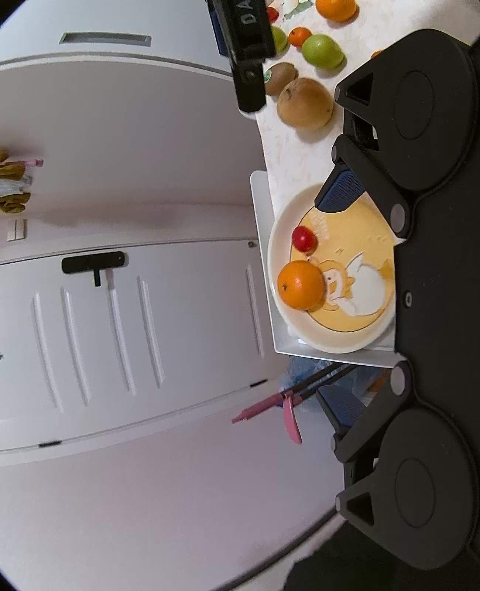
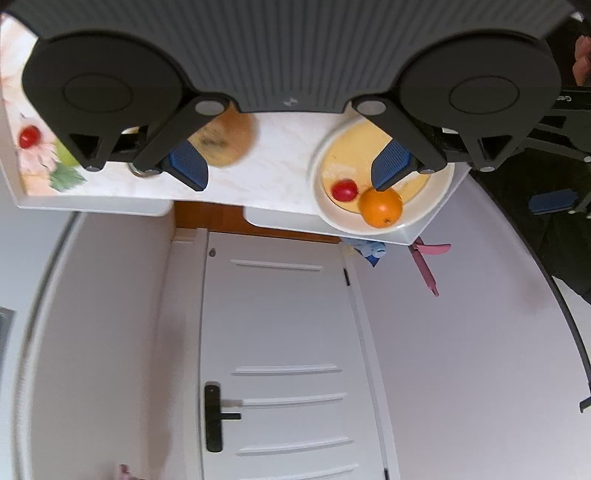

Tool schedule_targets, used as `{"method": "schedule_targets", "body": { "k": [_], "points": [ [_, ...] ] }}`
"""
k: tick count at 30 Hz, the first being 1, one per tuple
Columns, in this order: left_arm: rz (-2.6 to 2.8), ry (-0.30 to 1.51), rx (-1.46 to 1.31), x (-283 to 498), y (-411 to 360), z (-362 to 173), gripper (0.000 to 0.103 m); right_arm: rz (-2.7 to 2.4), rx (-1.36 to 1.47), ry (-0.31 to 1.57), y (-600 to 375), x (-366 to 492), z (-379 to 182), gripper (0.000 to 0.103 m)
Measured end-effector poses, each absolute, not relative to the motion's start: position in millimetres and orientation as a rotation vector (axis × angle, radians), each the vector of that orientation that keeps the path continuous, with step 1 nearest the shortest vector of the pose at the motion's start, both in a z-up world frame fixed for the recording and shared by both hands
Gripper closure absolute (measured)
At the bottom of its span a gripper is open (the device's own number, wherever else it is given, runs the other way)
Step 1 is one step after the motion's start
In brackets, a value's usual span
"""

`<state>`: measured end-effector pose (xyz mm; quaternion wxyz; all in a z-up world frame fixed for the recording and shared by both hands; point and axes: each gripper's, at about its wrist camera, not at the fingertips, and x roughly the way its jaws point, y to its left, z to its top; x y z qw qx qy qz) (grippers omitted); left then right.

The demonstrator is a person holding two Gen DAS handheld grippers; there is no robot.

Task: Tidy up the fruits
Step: 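Move both open tools back over the remaining fruit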

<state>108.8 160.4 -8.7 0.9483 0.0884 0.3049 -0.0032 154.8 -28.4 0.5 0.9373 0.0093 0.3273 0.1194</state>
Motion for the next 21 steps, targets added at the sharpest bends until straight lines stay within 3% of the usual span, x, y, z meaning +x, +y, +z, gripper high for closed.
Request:
{"method": "schedule_targets", "body": {
  "k": [21],
  "points": [
    [0.024,0.618,0.106,24,41,-32,0.001,0.181,-0.025,0.684,-171,73,-33,0.0]
  ]
}}
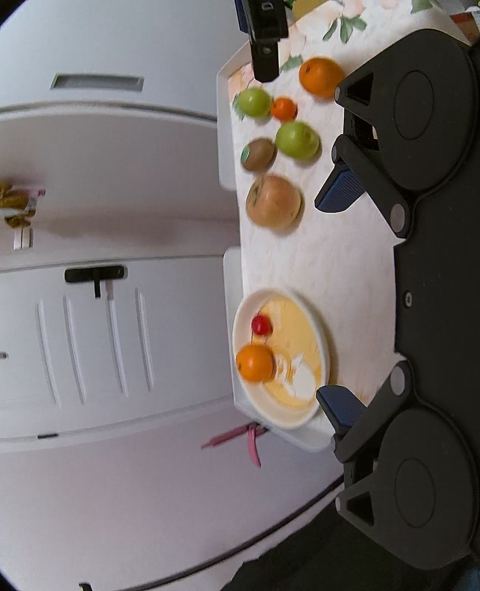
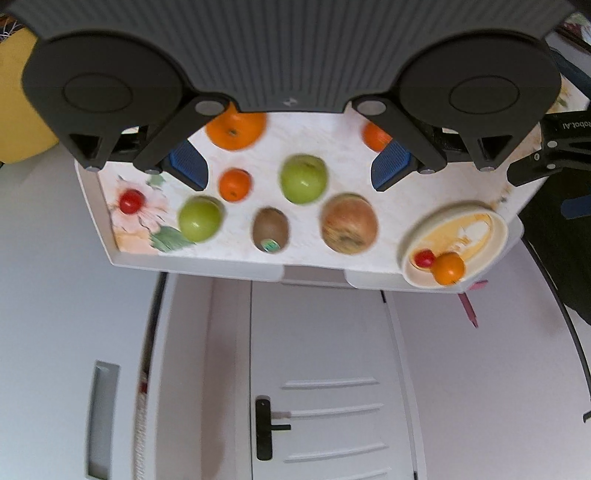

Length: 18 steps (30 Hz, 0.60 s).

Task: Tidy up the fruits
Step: 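Move both open tools back over the remaining fruit, then grasp the mandarin with the left tool while the right tool grasps the large orange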

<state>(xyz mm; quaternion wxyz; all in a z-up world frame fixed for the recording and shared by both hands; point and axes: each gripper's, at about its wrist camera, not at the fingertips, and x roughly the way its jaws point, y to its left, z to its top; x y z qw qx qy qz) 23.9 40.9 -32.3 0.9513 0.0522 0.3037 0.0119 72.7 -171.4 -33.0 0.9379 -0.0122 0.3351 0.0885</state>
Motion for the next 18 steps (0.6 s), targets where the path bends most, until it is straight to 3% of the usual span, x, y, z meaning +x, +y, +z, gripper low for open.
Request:
{"method": "schedule_targets", "body": {
  "k": [13,18],
  "points": [
    [-0.072,0.647,0.122,48,-34,-97,0.002,0.183,0.003,0.687,-223,75,-93,0.0],
    [-0.066,0.64,0.127,61,-46,-121,0.013,0.19,0.011,0.688,-227,79,-113,0.0]
  ]
}}
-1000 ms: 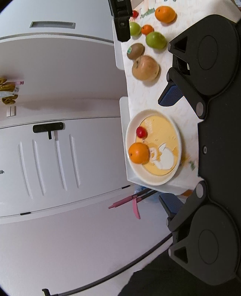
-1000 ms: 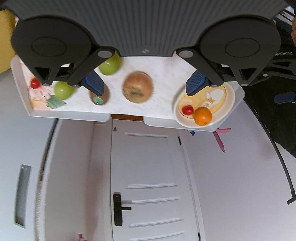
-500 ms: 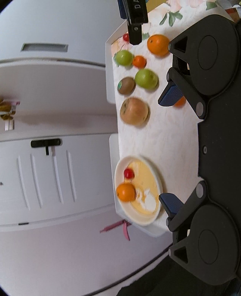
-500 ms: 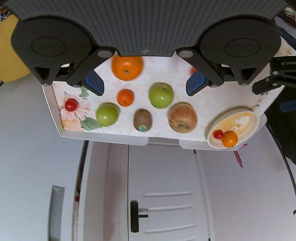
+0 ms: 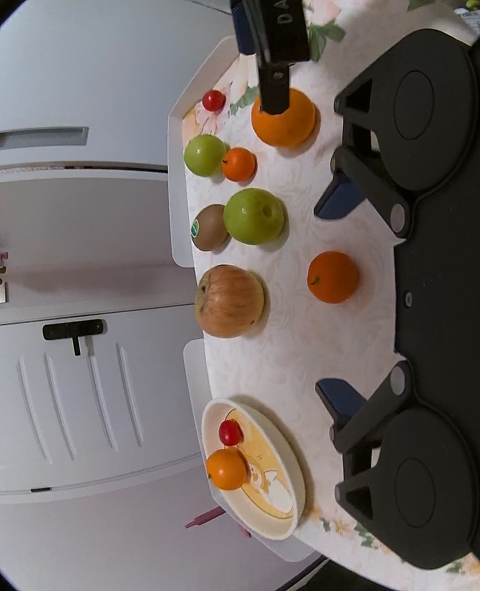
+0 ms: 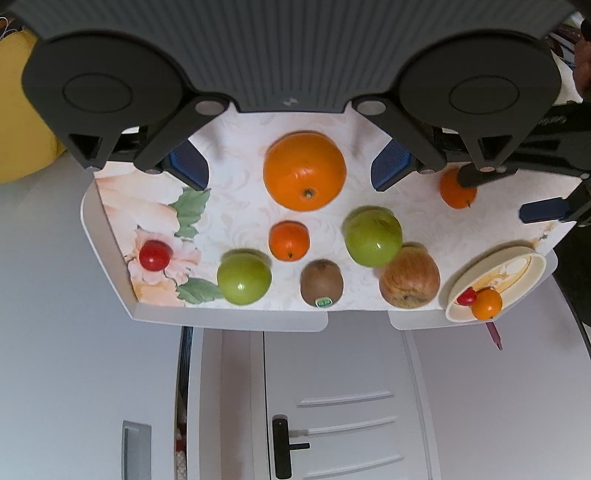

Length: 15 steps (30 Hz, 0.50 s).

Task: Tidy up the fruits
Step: 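Grasp the mandarin with the left tool while the right tool grasps the large orange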

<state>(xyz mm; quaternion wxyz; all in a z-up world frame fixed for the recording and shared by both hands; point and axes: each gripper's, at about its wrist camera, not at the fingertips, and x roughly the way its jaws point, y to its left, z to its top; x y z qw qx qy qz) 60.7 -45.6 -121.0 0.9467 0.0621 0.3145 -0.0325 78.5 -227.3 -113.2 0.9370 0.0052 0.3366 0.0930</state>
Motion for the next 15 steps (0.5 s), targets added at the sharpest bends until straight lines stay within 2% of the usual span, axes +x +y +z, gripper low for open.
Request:
{"method": "schedule_targets", "body": {
  "k": [10,12,15],
  "points": [
    [-0.099,0.691,0.102,81,-52,-141,0.05,0.201,0.014,0.693,-224,87,-131,0.0],
    [-0.104,0.702,0.097,83,-51,-143,0.061,0.204,0.014,0.696,-223,88,-134,0.0],
    [-0.11,0.702,0.087,82,-50,-144,0.062,0.208,0.012,0.7,-222,90,-135,0.0]
  ]
}}
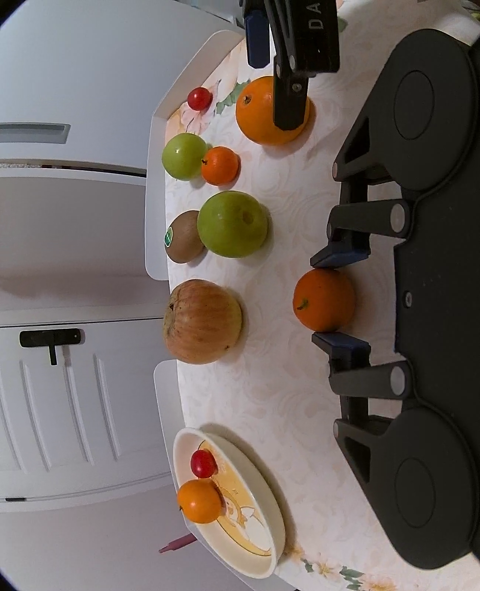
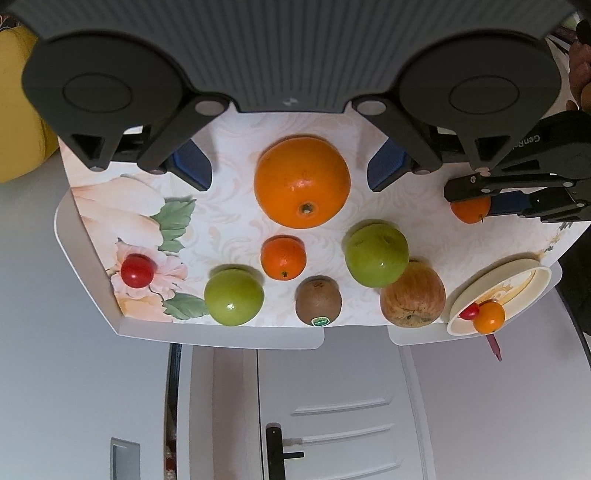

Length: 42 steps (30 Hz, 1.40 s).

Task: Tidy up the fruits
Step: 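Grasp the mandarin with the left tool while the right tool grasps the large orange, then carry the mandarin and orange into the duck bowl and release both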

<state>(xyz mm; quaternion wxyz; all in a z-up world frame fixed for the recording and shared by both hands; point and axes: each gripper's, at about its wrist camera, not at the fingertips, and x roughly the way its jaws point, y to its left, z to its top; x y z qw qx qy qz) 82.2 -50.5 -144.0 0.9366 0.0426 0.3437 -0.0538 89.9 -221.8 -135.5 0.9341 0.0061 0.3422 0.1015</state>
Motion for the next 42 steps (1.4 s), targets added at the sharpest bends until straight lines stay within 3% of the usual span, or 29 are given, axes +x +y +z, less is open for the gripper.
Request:
{"method": "schedule_targets", "body": {
  "k": [8,15,28,42],
  "points": [
    [-0.12,0.704,0.097,81,-49,-142,0.063,0.209,0.008,0.718,-218,98,-139,0.011],
    [-0.12,0.703,0.096,79,-47,-142,0.063,0.224,-0.009,0.725,-212,103,-144,0.028],
    [-0.085,0.684,0.076,71,-31,-133,0.063,0.287,-0.022,0.688,-187,100,-132,0.029],
    [-0.002,0.636,0.045,55,10,-90,0.063,0.401,-0.029,0.641,-132,95,-85,0.029]
  ]
}}
